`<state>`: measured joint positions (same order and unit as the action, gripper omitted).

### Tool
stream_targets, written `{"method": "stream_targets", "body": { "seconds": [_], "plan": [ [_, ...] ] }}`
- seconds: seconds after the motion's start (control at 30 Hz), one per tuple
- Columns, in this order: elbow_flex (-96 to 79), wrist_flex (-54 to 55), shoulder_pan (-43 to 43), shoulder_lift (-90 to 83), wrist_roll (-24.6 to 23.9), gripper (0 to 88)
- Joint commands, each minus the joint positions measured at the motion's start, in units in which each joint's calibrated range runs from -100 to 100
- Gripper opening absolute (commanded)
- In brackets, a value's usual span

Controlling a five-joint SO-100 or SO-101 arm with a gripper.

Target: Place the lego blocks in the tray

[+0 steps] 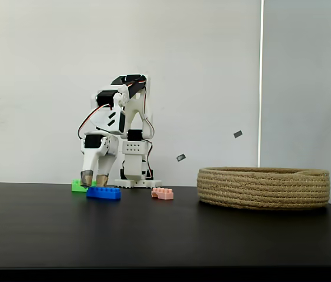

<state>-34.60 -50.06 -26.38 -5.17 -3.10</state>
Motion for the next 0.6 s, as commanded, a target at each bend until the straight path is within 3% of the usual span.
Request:
{"method": "stream_targets", "body": {
  "seconds": [0.0,0.13,0.4,0.57],
  "plan": [
    [1.08,1.12,-0.57,-0.24,0.54,14.5],
    [0.90,1.21,-0.57,-0.24,0.88,12.9],
    [-0.56,3.87,0.25,-1.19,1.90,1.0],
    [-2.93,5.29,0.99,-3.51,1.95,0.3]
  ]
}}
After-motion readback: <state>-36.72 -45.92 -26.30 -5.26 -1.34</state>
